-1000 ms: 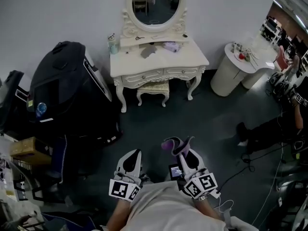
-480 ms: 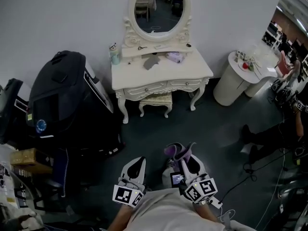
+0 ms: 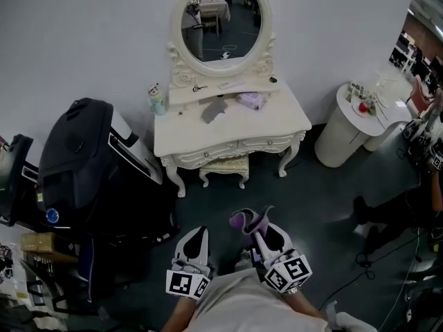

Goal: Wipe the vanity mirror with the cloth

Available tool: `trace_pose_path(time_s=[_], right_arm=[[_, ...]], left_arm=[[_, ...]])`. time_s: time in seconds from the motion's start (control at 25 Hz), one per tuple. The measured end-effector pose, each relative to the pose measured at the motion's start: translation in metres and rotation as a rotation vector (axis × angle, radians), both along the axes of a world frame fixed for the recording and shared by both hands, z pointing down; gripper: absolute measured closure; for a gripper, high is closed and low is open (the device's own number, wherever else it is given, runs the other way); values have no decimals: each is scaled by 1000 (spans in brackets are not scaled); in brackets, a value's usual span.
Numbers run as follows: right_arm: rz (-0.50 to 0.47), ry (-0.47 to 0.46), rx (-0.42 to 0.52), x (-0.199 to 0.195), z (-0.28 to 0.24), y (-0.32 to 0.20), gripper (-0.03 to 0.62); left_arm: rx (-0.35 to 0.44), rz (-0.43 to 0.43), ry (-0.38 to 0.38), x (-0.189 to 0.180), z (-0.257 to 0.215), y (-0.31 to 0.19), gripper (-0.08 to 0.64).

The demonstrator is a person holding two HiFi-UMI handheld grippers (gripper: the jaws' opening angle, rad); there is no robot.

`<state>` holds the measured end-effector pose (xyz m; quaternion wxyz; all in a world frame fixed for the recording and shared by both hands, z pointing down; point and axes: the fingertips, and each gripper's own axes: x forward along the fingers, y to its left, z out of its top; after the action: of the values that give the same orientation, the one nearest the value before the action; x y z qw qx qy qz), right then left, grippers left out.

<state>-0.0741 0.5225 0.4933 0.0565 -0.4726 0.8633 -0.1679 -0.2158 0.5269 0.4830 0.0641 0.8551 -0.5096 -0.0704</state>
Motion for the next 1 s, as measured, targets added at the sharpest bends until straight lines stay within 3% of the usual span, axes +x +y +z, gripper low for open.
trace_pose_path(time_s=[0.12,0.4,0.76,1.0], right_arm=[[-14,7,18,26,-8,-32,486],[68,-16,7,83,-7,-101,486],[102,0,-20,89,6,-196,485],[163,11,-23,87,-2,-286,485]], left_arm=[[-2,-37,24,27,-4,-36,558],[-26,-2,-15,73,-4,-95,558],[-45,60,-1,89,10,-198,558],[21,178,11,96,-12,-301,558]])
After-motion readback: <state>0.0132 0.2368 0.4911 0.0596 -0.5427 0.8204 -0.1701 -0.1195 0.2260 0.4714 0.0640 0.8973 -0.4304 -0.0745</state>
